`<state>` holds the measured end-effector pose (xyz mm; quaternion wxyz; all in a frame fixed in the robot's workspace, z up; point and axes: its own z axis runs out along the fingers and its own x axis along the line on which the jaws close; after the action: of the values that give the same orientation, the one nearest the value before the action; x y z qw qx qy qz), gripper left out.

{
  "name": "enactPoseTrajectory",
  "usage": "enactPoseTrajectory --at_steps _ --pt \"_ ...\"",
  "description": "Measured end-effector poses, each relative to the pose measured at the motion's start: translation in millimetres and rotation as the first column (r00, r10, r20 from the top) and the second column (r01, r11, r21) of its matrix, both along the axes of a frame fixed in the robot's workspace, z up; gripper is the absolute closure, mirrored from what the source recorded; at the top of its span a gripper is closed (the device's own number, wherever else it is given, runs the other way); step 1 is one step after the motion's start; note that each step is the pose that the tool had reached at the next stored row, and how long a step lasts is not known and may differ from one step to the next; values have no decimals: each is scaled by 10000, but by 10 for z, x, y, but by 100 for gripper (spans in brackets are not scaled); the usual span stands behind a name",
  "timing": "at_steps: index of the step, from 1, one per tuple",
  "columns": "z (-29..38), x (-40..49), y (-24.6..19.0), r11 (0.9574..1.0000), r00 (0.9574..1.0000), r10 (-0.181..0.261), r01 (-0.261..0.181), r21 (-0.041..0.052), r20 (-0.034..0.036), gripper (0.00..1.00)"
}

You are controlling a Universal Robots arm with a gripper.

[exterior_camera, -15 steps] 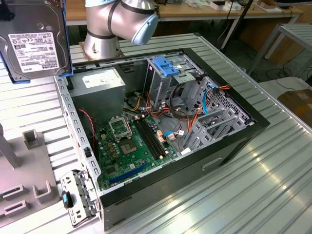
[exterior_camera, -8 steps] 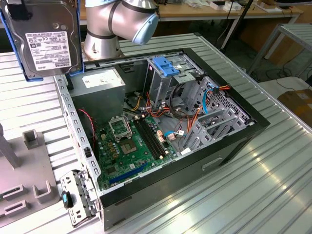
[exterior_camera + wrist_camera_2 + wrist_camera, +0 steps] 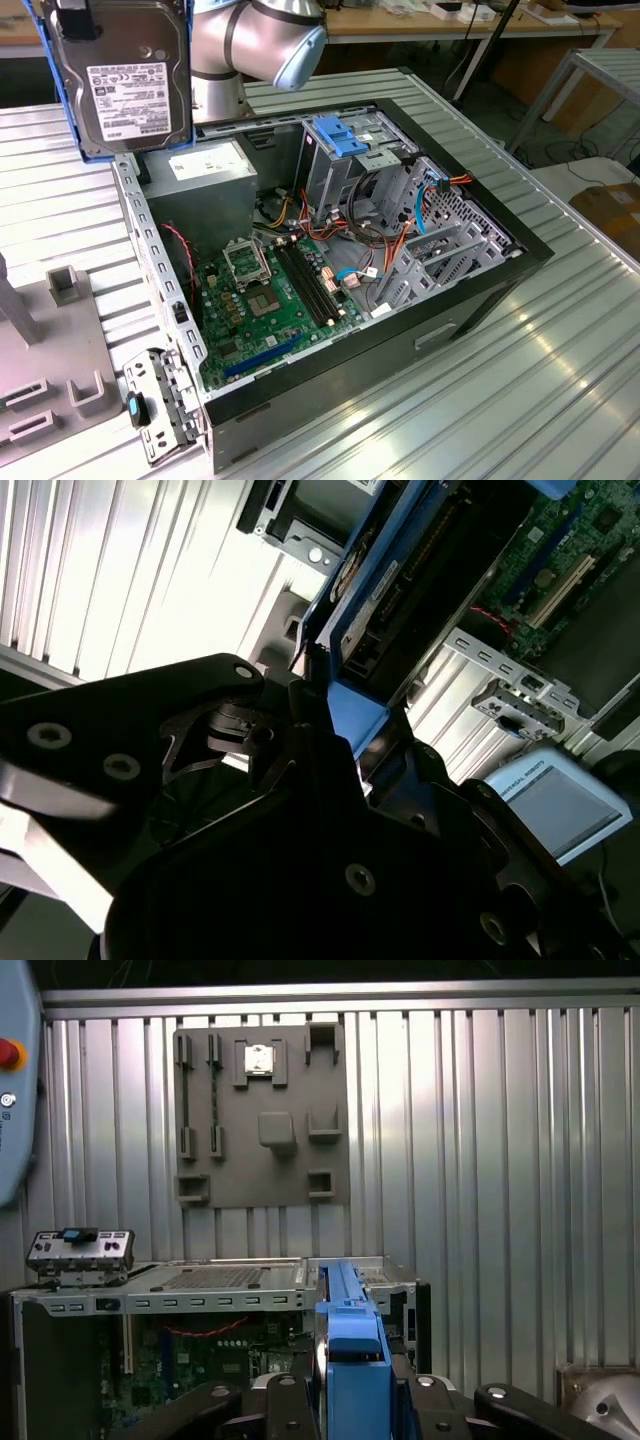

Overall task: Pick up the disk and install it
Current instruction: 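Pick up the disk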

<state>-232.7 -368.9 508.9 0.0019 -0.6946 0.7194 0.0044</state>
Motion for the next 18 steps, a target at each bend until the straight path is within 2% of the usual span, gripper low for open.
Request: enactPoseTrajectory --at_steps 4,5,11,16,18 --pt "-2 112 0 10000 10000 -4 4 0 0 63" --pt "-3 171 0 10000 10000 -7 7 0 1 63" --pt "-6 374 0 10000 10000 -16 16 0 1 63" --pt "-8 514 0 10000 10000 -24 24 0 0 63" --pt "-10 623 0 10000 10000 -27 27 -1 -1 63"
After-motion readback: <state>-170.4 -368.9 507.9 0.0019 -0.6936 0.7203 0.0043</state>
